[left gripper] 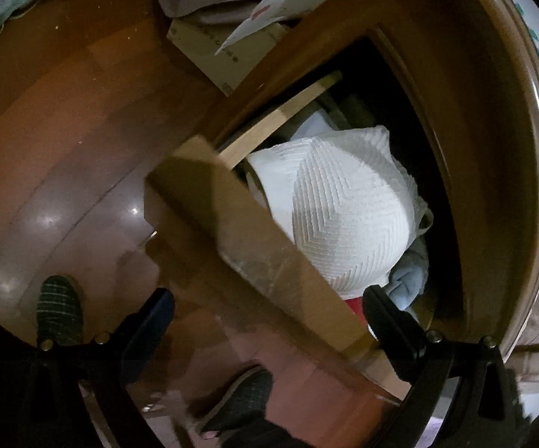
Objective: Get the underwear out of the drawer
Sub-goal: 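Move the left tool over the white lace underwear while the right tool approaches the drawer, then grasp the white lace underwear with the left tool while the right tool grasps the light blue sock, then carry the underwear into the white box and open the left tool while the right tool holds the sock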
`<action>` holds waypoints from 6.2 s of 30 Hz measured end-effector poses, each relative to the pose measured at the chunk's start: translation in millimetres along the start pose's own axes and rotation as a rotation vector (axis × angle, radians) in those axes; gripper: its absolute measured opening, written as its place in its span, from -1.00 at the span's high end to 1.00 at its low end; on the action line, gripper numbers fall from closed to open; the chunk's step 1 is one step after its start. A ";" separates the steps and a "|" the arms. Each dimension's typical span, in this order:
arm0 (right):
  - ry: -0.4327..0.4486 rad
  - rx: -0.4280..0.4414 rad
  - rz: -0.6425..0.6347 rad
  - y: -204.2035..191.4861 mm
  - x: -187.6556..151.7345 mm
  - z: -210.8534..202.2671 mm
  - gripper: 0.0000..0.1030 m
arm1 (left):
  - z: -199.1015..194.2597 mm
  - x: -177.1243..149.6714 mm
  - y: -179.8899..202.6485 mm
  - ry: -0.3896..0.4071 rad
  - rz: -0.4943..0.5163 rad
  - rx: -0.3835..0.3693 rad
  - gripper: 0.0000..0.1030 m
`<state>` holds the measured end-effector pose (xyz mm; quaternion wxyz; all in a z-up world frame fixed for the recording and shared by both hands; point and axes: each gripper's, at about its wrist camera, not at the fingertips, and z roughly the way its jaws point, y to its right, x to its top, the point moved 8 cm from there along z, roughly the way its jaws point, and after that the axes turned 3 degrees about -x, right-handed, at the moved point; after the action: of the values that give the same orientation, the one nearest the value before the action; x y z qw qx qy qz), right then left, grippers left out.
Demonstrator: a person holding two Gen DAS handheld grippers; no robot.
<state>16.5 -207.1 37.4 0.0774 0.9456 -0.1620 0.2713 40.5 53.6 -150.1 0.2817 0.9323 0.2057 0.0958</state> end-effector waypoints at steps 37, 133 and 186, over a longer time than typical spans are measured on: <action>-0.316 0.192 0.004 -23.0 -39.7 50.2 -0.99 | -27.1 -27.7 9.5 -0.011 0.342 0.331 -0.97; -0.444 0.326 0.013 -61.0 -60.2 59.9 0.12 | 47.7 -10.6 84.4 -0.174 0.803 0.402 0.02; -0.498 0.217 -0.105 -46.7 -88.6 68.9 0.12 | -212.1 151.4 347.1 0.341 0.954 0.127 0.11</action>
<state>-4.5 -156.2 -71.0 -0.0527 0.9931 -0.0966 0.0417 228.2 -39.8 230.0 0.1119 0.9088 -0.1945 0.3517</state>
